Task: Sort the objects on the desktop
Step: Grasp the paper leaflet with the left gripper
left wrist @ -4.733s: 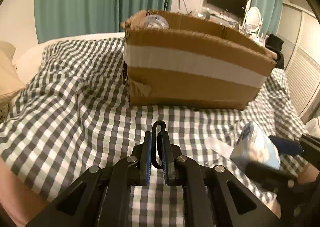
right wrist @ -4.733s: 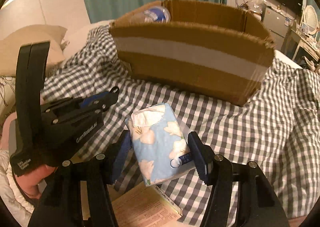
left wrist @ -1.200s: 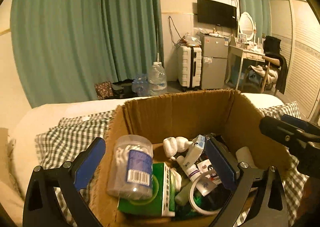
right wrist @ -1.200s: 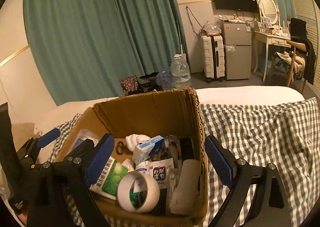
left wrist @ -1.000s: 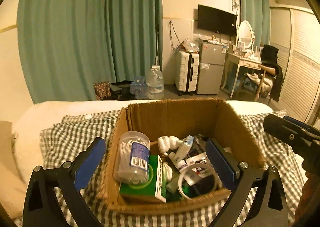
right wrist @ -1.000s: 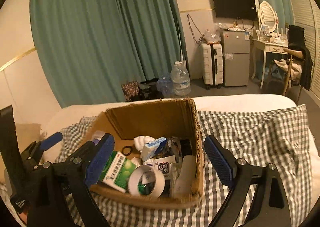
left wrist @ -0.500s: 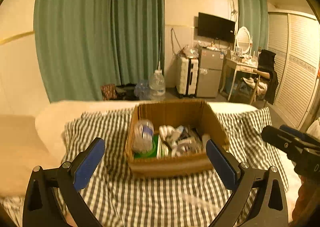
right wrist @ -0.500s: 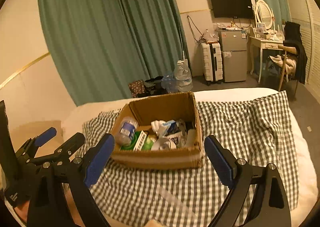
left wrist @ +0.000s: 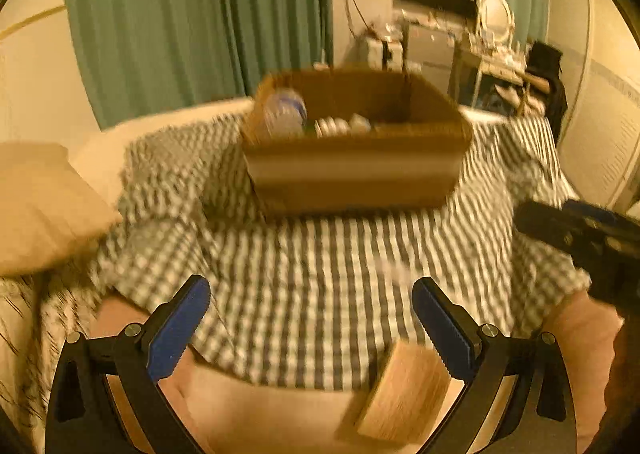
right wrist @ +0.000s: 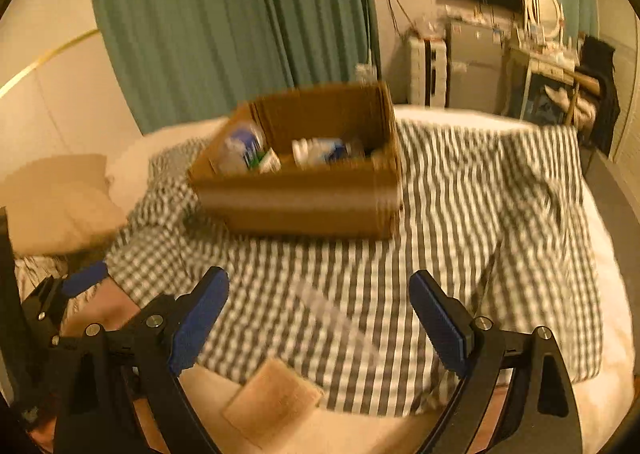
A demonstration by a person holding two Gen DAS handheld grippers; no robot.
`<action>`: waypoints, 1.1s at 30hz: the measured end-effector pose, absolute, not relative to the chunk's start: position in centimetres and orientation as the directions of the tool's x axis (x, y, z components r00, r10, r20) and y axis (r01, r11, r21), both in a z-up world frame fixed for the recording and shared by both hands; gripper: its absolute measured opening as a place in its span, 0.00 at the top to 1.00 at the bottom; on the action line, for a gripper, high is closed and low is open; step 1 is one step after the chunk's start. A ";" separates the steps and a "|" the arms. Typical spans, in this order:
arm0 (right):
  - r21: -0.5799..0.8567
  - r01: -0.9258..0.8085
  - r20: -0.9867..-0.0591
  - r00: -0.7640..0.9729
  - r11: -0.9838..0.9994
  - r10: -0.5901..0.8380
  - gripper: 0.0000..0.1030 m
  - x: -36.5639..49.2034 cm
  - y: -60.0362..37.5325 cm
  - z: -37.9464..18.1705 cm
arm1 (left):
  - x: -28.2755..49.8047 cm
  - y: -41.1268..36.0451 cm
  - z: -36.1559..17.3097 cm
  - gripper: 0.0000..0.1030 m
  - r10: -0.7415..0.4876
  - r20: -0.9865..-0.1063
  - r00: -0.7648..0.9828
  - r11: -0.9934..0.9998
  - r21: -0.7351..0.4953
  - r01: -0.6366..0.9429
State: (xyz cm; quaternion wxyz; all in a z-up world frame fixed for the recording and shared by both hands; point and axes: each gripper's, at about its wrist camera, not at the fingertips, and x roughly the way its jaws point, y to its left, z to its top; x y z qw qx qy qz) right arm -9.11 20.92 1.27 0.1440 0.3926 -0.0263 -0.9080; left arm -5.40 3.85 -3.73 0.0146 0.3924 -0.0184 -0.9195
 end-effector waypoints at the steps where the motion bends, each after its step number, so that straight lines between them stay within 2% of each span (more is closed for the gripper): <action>1: 0.153 0.231 -0.716 -0.644 -0.961 -0.269 0.11 -9.1 21.1 0.1 | -5.3 4.2 -4.7 0.00 -0.034 -0.732 -0.681 -0.999 0.044 0.003; 7: 0.123 0.197 -0.754 -0.619 -0.973 -0.221 0.11 -9.5 22.1 -3.1 | -4.1 5.9 -8.8 0.00 -0.009 -0.742 -0.670 -0.998 0.045 -0.036; 13: 0.112 0.192 -0.764 -0.611 -0.975 -0.209 0.11 -9.7 21.9 -3.9 | -3.6 7.6 -11.2 0.00 0.105 -0.770 -0.629 -0.990 -0.022 -0.139; 18: 0.090 0.211 -0.767 -0.608 -0.973 -0.203 0.11 -9.4 21.2 -4.1 | -4.5 8.2 -13.3 0.00 0.214 -0.833 -0.510 -0.971 -0.127 -0.201; 28: 0.089 0.157 -0.813 -0.559 -0.984 -0.163 0.11 -9.7 22.4 -7.2 | -5.8 10.1 -17.0 0.00 0.234 -0.891 -0.388 -0.956 -0.139 -0.257; 29: 0.088 0.153 -0.816 -0.556 -0.984 -0.160 0.11 -9.8 22.5 -7.5 | -6.0 10.1 -17.2 0.02 0.227 -0.893 -0.388 -0.958 -0.132 -0.255; 31: 0.090 0.151 -0.823 -0.545 -0.984 -0.159 0.11 -10.0 22.6 -8.1 | -6.1 10.1 -17.5 0.25 0.212 -0.890 -0.405 -0.959 -0.109 -0.263; 33: 0.103 0.150 -0.826 -0.537 -0.983 -0.168 0.11 -10.2 22.6 -8.5 | -5.9 10.0 -17.3 0.25 0.219 -0.882 -0.418 -0.952 -0.100 -0.289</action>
